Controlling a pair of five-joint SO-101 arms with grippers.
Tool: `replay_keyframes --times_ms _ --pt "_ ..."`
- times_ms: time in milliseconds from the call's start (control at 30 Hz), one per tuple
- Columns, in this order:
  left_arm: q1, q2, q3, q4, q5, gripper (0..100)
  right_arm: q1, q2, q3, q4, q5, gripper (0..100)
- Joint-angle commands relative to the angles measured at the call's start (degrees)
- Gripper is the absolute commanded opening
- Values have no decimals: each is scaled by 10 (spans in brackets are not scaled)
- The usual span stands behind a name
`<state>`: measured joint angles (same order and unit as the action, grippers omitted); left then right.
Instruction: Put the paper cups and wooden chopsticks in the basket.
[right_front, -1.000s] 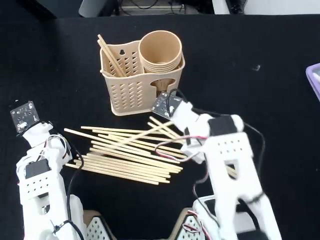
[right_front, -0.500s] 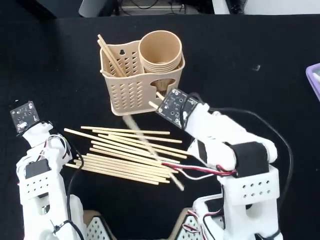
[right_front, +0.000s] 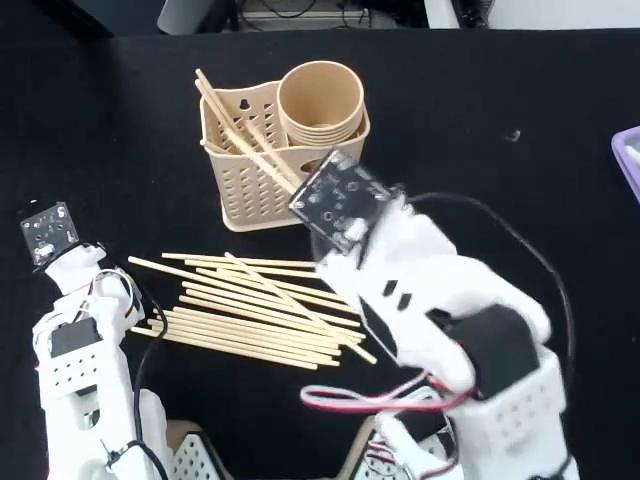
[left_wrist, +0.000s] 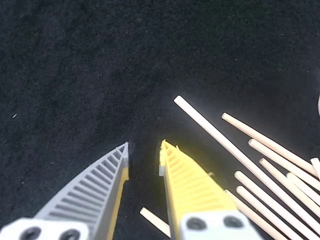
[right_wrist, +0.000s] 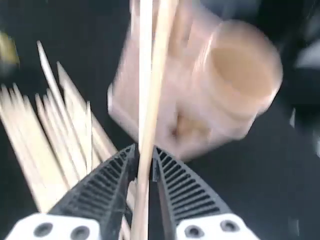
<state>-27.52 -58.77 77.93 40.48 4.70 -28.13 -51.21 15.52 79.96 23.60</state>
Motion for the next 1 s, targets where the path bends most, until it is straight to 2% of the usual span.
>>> replay_keyframes --times_ms 0,167,267,867,967 --pt "6 -11 -4 -8 6 105 -19 75 -87 -129 -91 11" --pt "6 -11 -4 -8 6 105 -20 172 -97 -309 -154 11" --pt "7 -11 -4 -8 6 105 -20 225 -112 -382 -176 11" --pt "7 -11 -3 -8 6 105 -19 494 -363 -401 -178 11" --pt "7 -11 -3 -8 6 105 -18 514 -356 -432 -209 11"
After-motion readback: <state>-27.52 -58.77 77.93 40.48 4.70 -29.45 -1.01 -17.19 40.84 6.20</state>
